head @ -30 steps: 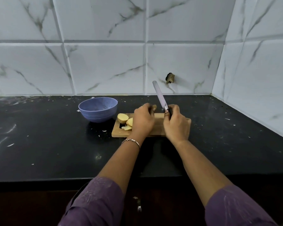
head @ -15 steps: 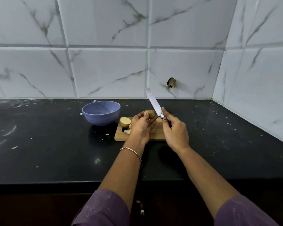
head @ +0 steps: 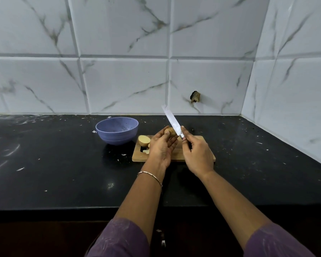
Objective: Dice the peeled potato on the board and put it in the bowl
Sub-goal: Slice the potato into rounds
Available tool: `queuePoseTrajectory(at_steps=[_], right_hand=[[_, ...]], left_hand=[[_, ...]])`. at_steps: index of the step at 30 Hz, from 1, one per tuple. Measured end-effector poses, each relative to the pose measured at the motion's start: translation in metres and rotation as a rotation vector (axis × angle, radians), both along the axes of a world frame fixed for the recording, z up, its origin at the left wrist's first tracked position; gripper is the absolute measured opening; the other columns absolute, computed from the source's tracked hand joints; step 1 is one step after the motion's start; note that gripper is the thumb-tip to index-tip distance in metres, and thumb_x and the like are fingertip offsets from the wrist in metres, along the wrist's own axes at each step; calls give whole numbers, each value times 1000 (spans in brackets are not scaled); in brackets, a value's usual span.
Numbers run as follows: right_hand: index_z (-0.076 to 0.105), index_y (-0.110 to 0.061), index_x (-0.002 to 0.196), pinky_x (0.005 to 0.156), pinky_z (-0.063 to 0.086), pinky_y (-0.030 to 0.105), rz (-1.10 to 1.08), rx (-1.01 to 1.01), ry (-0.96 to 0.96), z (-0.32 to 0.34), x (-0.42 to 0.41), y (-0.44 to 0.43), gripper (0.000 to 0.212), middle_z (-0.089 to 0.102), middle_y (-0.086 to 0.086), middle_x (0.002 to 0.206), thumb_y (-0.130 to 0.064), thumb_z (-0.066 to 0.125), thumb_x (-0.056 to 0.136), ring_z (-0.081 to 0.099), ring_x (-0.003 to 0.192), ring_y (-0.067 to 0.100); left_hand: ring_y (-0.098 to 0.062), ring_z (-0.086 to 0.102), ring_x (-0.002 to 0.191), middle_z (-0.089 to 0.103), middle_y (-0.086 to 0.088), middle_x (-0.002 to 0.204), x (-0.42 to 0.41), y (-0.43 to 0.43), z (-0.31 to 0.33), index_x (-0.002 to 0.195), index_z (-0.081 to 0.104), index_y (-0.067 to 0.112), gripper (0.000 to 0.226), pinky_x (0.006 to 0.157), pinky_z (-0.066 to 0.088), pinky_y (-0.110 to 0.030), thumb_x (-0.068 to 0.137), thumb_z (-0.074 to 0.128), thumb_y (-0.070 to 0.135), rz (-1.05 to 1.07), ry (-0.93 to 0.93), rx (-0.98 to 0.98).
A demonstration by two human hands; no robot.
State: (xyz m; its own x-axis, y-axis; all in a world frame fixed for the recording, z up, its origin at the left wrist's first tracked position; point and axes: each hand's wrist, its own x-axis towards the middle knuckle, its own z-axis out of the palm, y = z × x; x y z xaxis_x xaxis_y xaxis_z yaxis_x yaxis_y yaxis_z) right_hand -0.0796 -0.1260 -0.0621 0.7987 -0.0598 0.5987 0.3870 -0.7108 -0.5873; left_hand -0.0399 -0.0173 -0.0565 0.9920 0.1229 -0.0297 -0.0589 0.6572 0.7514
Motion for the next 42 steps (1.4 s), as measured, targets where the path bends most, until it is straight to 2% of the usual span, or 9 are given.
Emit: queuePoseTrajectory(at_steps=[6, 10, 14, 18, 21, 29, 33, 36, 42], right_hand=[[51, -36, 141, 65, 50, 32, -16, -23, -3, -2, 1, 1, 43, 45, -15, 68, -23, 52, 101, 55, 71, 11], [52, -32, 142, 51, 34, 23, -10, -13, -10, -3, 1, 6, 43, 52, -11, 66, -22, 51, 100, 48, 57, 8], [51, -32, 143, 57, 39, 28, -13, -15, 13, -5, -1, 14, 44, 65, -1, 74, -22, 50, 100, 54, 65, 14], [50, -29, 143, 56, 38, 30, -35, -30, 28, -5, -7, 21, 44, 68, 2, 79, -22, 48, 100, 55, 66, 17], [52, -29, 143, 58, 45, 33, -52, -20, 35, -7, -14, 23, 43, 71, 1, 87, -23, 48, 100, 60, 72, 20], [52, -30, 142, 59, 51, 36, -108, 20, 56, -6, -24, 25, 42, 72, 0, 86, -25, 46, 101, 62, 71, 19], [50, -32, 144, 57, 45, 32, -131, -10, 67, -3, -19, 26, 42, 71, 0, 86, -28, 45, 102, 63, 75, 19], [50, -34, 144, 58, 42, 30, -126, -20, 84, -2, -18, 28, 42, 71, 0, 86, -29, 45, 102, 63, 78, 19], [53, -33, 141, 70, 54, 40, -104, -56, 65, -7, -26, 26, 41, 73, -2, 98, -28, 46, 101, 65, 87, 21]], left_hand=[[-16, 68, 76, 71, -7, 85, 0, -2, -4, 110, 64, 4, 17, 79, 56, -28, 102, 51, 11, 45, -11, 27], [-15, 69, 66, 72, -7, 75, 1, -2, -5, 106, 64, 1, 16, 71, 59, -26, 101, 51, 9, 72, 15, -7], [-20, 69, 67, 71, -14, 79, 1, -1, -5, 100, 62, 2, 14, 84, 56, -38, 101, 50, 9, 85, 44, -76], [-18, 69, 55, 72, -11, 67, -2, -1, -2, 98, 61, 3, 13, 65, 59, -30, 102, 49, 8, 94, 54, -100], [-16, 69, 51, 71, -9, 62, -5, -1, 0, 106, 59, 2, 13, 56, 58, -27, 102, 48, 8, 111, 62, -97], [-14, 69, 53, 71, -7, 62, -6, -4, 1, 107, 61, 2, 15, 57, 59, -27, 102, 49, 9, 81, 42, -55], [-7, 62, 43, 66, -1, 53, -9, -7, 1, 89, 62, 5, 15, 47, 54, -19, 100, 52, 6, 36, 53, 20], [-7, 62, 42, 66, -1, 51, -10, -8, 2, 86, 60, 5, 16, 45, 53, -19, 100, 52, 5, 42, 51, -13], [-15, 70, 56, 72, -9, 68, -10, -7, 2, 89, 63, -1, 15, 53, 58, -25, 99, 53, 4, 35, 26, -128]])
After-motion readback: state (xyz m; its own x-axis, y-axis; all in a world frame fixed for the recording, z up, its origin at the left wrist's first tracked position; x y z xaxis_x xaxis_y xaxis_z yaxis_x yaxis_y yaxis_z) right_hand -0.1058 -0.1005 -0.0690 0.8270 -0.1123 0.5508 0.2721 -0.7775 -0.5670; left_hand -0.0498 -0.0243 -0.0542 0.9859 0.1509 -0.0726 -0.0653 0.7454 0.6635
